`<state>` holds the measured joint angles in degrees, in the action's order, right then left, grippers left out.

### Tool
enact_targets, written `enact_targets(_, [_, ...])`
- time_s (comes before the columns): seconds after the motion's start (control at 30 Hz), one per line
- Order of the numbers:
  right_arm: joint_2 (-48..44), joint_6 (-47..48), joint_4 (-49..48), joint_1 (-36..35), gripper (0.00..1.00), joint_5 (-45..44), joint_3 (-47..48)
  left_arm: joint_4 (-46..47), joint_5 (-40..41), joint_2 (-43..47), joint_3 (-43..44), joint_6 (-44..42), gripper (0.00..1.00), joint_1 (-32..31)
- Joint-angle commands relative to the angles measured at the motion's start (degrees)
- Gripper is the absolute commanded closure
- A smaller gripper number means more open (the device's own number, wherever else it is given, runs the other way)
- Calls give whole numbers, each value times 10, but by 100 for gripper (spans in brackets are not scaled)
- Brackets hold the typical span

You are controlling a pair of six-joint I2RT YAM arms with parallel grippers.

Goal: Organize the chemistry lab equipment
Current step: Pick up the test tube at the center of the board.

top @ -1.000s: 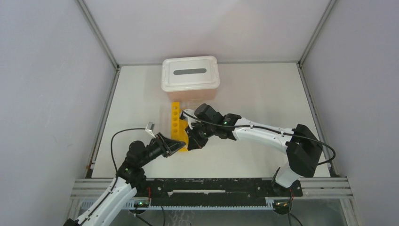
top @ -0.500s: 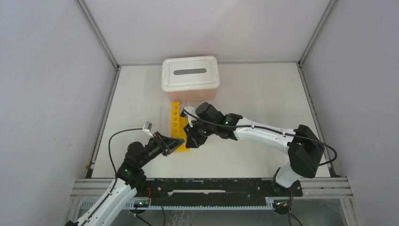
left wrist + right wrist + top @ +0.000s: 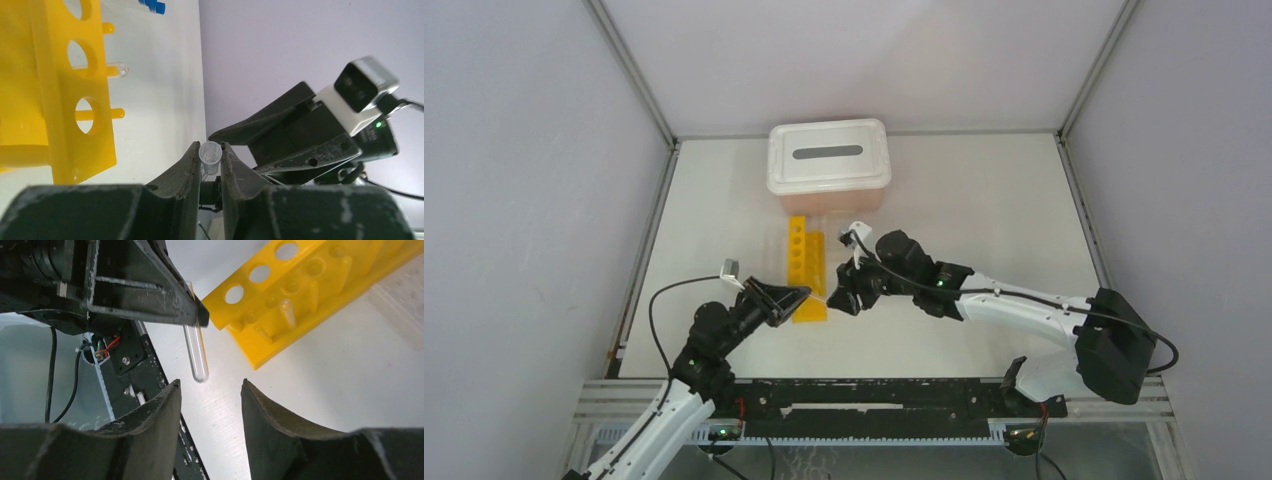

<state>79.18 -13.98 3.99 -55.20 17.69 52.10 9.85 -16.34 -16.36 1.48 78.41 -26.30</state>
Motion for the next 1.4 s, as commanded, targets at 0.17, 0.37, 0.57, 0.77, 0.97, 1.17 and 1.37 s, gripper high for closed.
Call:
enact_targets(0.17, [-67,-103,-325,-6,45,-82,-145,22,58,15,27,62,78,-5])
enact_targets(0.37, [-40,-134,-475,-24,45,-98,-194,27,67,15,23,76,78,-9])
enact_targets(0.57, [-13,-154,-544,-31,46,-98,-208,41,69,10,17,83,78,-11])
enact_targets(0.77, [5,-161,-554,-33,46,-97,-208,58,66,2,16,90,78,-11])
enact_targets(0.97, [11,-162,-557,-33,46,-96,-208,66,64,0,18,92,78,-12])
enact_targets(1.17, [22,-167,-564,-32,48,-92,-208,73,64,1,15,98,77,-14])
enact_targets(1.37, [33,-172,-577,-31,54,-87,-208,77,64,2,15,102,77,-15])
